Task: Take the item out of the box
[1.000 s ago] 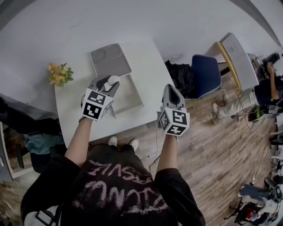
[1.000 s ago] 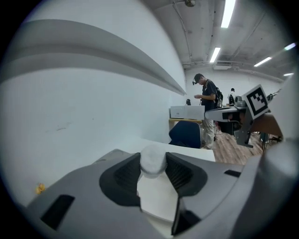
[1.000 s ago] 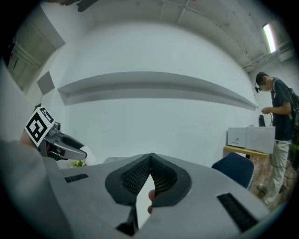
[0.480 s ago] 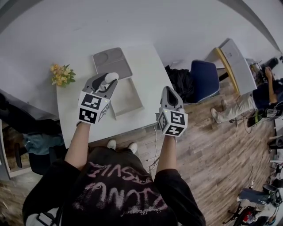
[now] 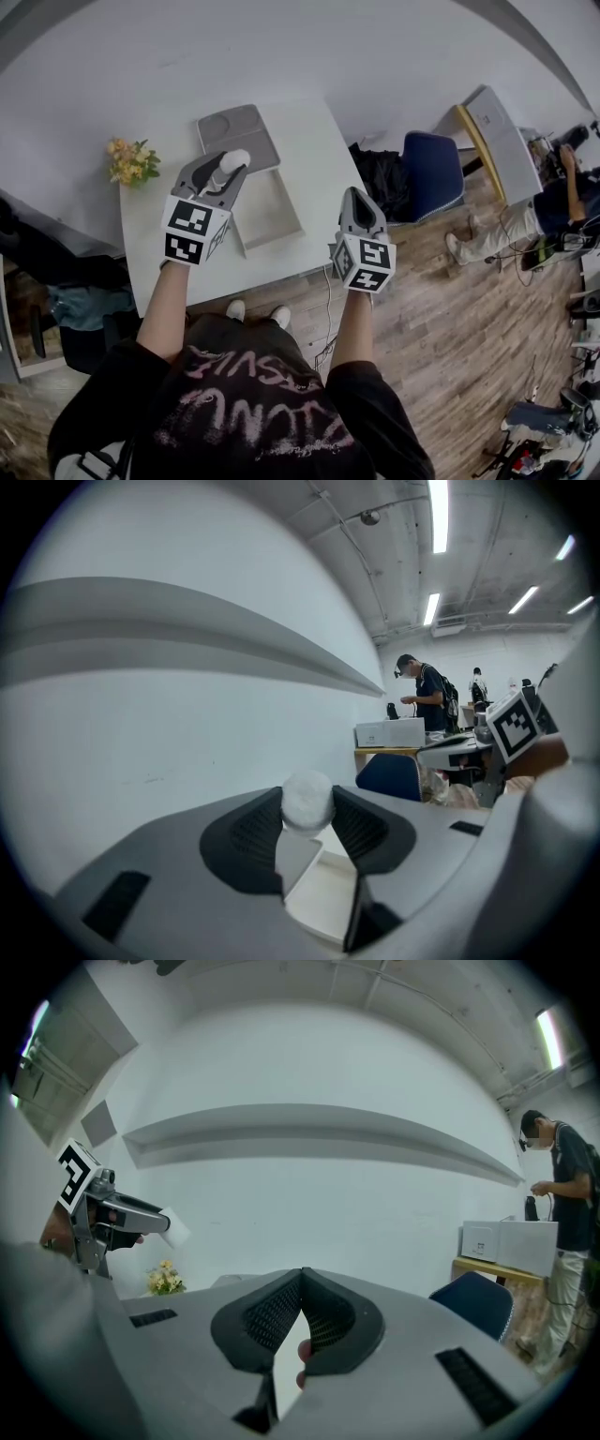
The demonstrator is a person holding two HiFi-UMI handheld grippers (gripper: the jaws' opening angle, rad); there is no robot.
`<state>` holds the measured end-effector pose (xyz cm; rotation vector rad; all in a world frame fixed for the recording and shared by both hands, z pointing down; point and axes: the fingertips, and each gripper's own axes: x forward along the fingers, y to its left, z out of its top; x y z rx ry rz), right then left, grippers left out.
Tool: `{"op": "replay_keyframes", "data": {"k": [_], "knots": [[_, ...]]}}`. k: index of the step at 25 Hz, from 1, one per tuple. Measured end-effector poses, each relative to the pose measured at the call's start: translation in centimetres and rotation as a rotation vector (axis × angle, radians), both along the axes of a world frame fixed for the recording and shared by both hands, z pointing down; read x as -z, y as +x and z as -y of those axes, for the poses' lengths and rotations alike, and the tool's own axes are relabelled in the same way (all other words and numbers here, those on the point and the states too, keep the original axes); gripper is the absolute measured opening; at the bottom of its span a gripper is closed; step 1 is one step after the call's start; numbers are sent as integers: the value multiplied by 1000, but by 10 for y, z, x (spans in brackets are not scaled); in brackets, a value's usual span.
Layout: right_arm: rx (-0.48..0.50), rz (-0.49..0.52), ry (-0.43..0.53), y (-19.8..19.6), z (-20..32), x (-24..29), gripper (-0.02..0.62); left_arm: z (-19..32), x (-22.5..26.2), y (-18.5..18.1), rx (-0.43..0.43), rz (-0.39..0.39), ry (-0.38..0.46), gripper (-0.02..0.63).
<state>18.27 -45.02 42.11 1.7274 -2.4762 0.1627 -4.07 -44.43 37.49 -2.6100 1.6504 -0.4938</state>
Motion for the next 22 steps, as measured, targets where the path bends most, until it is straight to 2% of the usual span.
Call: {"op": "replay_keyframes", "data": {"k": [22], "knots": [[3, -7, -2, -2, 2, 2, 9, 1, 12, -6, 14, -17, 33, 160]]}}
